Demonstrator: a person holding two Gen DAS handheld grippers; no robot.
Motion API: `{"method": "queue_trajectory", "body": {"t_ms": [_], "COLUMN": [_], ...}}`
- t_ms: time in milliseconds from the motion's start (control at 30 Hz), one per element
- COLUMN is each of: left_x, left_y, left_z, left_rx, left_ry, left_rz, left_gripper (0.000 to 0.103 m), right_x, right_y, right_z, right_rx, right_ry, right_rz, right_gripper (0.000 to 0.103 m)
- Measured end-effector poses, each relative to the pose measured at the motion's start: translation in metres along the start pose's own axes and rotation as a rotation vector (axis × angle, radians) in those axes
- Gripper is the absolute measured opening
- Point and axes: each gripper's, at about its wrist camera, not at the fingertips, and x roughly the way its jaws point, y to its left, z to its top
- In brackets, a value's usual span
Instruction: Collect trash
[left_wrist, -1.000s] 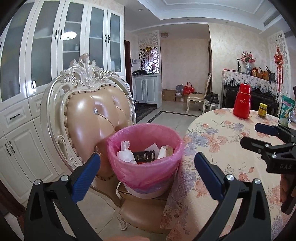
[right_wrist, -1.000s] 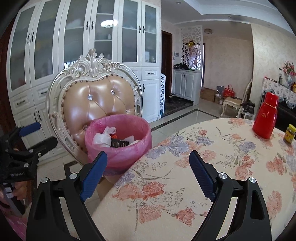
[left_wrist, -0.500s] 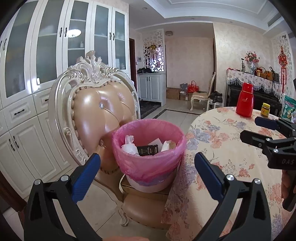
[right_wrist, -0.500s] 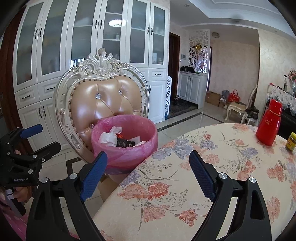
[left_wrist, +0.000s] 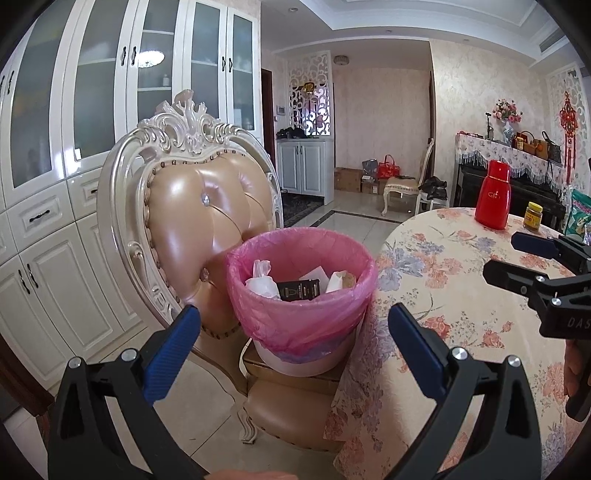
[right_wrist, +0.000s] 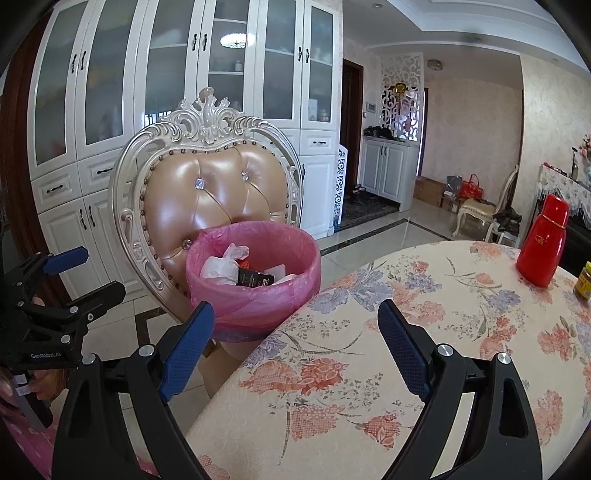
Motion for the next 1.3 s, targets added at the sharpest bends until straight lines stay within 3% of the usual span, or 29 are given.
{"method": "queue_trajectory", "body": {"t_ms": [1300], "left_x": [-0.0040], "left_y": [0.0019], "left_z": [-0.0042], "left_rx": [-0.012], "left_ry": [0.004], "left_rz": [0.018], "left_gripper": [0.098], "right_x": [0.0008], "right_y": [0.0057], "right_z": [-0.0004], "right_rx": [-0.018], "right_ry": [0.007], "right_rz": [0.025], "right_gripper": [0.084]}}
